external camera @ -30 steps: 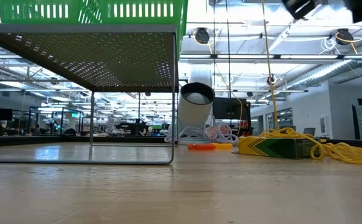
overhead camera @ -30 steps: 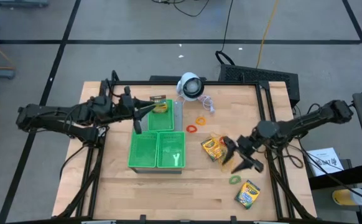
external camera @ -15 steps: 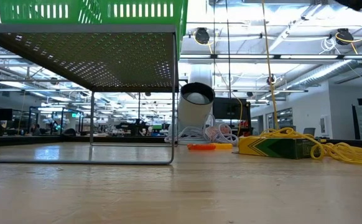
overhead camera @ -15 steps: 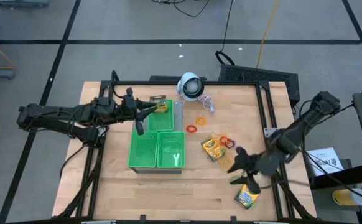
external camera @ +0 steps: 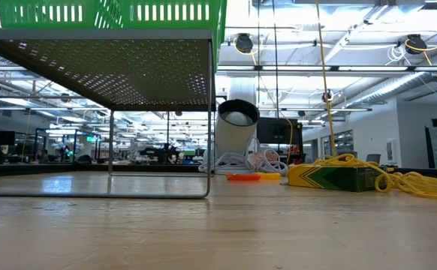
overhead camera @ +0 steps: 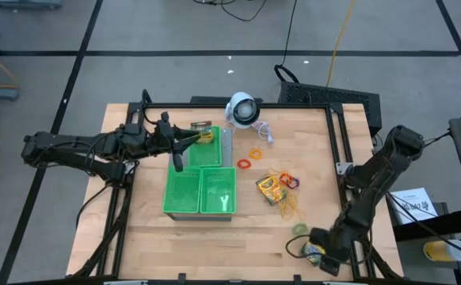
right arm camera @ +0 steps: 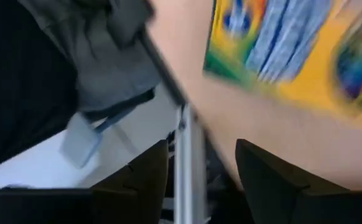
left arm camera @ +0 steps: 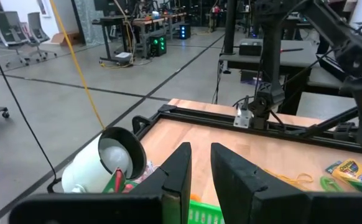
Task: Pick & Place Office Desk Supplies
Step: Put the crayon box into the top green basket on the shelf
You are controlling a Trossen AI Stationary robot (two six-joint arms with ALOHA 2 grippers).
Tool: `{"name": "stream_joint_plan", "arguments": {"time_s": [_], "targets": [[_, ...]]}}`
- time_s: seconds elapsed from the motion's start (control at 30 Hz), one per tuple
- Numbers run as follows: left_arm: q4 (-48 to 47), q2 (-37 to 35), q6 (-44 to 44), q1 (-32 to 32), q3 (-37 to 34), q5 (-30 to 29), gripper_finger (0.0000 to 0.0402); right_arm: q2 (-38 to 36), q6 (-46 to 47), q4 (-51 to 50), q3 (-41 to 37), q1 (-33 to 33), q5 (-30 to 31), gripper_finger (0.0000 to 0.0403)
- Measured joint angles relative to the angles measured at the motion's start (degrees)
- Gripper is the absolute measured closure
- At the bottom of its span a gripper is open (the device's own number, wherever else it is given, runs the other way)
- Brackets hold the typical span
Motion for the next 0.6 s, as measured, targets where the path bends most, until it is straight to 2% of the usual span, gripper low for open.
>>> {"name": "stream_joint_plan", "arguments": {"time_s": [0.17, 0.4, 0.5, 0.6], "targets": [[0.02, 0.00, 0.00, 0.00, 0.02, 0.00, 0.0330, 0.12, 7.95, 8.21, -7.38, 1.48, 2.60, 0.0237], [0.04, 0.02, 0.00, -0.02, 0.02, 0.00, 0.0330, -0.89, 6.01, 9.89, -15.39, -0.31, 8.39, 0.0239], [0.07, 0.02, 0.00, 0.00, 0.02, -0.02, 0.0330, -2.88, 5.13, 10.48, -18.16, -1.71, 8.36, 0.0243], [0.11, 0.02, 0.02, 0.00, 0.02, -0.02, 0.0330, -6.13, 3.89, 9.94, -20.29, -2.94, 10.81, 0.0249]]}}
